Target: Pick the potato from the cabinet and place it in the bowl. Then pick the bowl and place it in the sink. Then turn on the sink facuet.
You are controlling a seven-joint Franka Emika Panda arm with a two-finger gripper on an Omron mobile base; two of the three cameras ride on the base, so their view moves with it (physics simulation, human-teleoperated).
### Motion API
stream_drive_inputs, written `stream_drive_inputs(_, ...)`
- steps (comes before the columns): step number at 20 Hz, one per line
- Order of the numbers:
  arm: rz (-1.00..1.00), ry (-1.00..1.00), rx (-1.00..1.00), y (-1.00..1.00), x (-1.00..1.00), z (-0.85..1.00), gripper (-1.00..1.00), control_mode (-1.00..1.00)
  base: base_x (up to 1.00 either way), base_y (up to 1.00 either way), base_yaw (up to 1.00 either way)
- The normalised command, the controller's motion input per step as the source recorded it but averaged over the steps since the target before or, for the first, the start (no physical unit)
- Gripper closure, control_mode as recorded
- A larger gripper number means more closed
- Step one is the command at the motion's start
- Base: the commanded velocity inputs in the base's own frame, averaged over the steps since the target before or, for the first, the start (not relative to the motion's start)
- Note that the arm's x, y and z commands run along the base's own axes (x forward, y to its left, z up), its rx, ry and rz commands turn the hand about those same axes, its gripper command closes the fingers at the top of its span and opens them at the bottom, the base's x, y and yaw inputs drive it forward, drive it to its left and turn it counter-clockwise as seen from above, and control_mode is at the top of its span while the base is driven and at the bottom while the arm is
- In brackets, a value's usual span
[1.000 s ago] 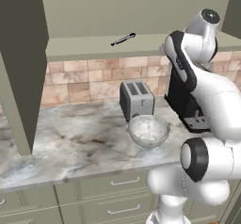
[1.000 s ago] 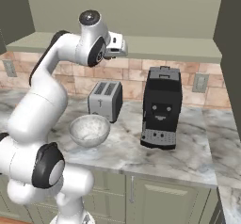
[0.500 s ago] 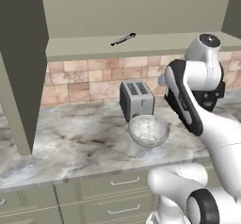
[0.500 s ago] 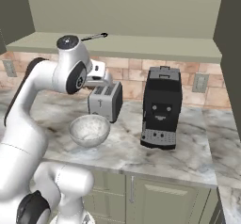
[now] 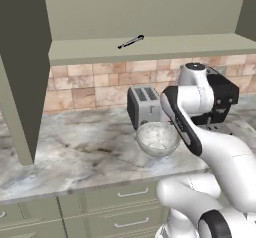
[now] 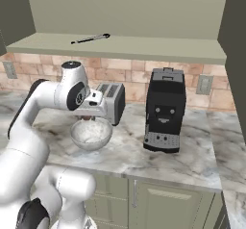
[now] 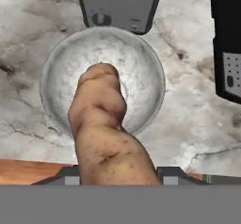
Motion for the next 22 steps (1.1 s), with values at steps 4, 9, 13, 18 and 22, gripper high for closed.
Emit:
stream_drive_inputs(4, 0.00, 0.24, 0.00, 0.03, 0.52, -1.00, 1.00, -1.00, 0.00, 0.00, 0.00)
stream_drive_inputs(9, 0.00, 0.13, 0.00, 0.00, 0.36, -0.85, 1.00, -1.00, 0.00, 0.00, 0.00)
stream_drive_inputs(13, 0.00, 0.04, 0.00, 0.08, 0.25, -0.62, 1.00, -1.00, 0.00, 0.00, 0.00)
stream_drive_inputs(18, 0.00, 0.00, 0.00, 0.09, 0.19, -0.39, 1.00, -1.00, 0.00, 0.00, 0.00)
stream_drive_inputs(22, 0.00, 0.00, 0.00, 0.06, 0.02, -0.18, 1.00, -1.00, 0.00, 0.00, 0.00)
